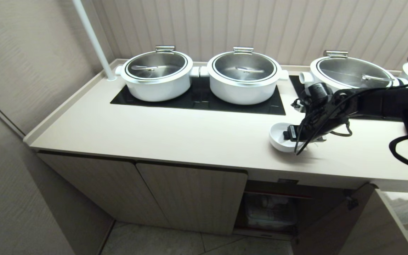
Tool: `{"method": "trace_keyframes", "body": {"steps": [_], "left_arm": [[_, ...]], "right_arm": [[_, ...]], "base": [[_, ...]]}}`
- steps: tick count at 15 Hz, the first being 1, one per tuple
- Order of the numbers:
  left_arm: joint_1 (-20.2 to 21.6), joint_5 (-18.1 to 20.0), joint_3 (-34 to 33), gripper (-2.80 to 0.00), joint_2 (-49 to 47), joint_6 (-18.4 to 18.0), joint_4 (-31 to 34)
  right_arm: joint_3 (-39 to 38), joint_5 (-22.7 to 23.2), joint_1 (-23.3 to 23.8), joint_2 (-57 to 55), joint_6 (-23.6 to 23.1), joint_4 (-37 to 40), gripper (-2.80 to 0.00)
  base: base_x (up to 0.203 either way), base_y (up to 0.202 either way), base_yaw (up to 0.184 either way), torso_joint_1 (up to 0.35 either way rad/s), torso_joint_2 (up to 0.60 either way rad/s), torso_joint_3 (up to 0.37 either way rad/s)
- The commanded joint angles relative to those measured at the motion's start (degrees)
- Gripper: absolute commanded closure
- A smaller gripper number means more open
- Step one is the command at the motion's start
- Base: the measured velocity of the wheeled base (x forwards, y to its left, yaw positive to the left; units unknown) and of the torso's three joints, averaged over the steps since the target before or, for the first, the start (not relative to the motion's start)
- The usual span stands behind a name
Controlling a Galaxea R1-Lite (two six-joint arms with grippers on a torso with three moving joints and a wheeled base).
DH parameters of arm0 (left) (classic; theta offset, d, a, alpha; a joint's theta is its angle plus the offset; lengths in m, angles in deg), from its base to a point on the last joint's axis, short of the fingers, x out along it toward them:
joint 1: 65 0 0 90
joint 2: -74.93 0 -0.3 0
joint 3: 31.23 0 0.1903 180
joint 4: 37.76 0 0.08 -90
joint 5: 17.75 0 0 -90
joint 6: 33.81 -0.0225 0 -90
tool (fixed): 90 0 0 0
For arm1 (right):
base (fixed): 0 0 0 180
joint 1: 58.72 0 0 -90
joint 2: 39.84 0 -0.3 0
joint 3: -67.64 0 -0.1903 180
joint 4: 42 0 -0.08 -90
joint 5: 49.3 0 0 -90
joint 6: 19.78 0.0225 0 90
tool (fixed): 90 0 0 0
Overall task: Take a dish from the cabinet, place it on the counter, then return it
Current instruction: Pick up the bowl from the table
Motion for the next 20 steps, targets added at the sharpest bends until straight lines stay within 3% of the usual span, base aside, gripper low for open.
{"method": "trace_keyframes", "body": {"steps": [1,16,20], "left_arm": [[0.0,-0.1,0.1,0.0,0.0,0.0,0.0],[0.0,-0.1,0.0,0.0,0.0,0.0,0.0],[0.0,-0.1,0.0,0.0,0.0,0.0,0.0]], "right_arm": [[0.0,0.0,0.0,-0.1,0.0,0.2,0.0],[-0.1,-0.2,0.1,-0.3,1.3,-1.6,0.0],[-0.2,-0.3,0.1,0.8,4.3,-1.1,0.0]], "base": [[0.0,0.0,0.0,0.0,0.0,0.0],[0.0,0.0,0.0,0.0,0.0,0.0],[0.0,0.0,0.0,0.0,0.0,0.0]]}}
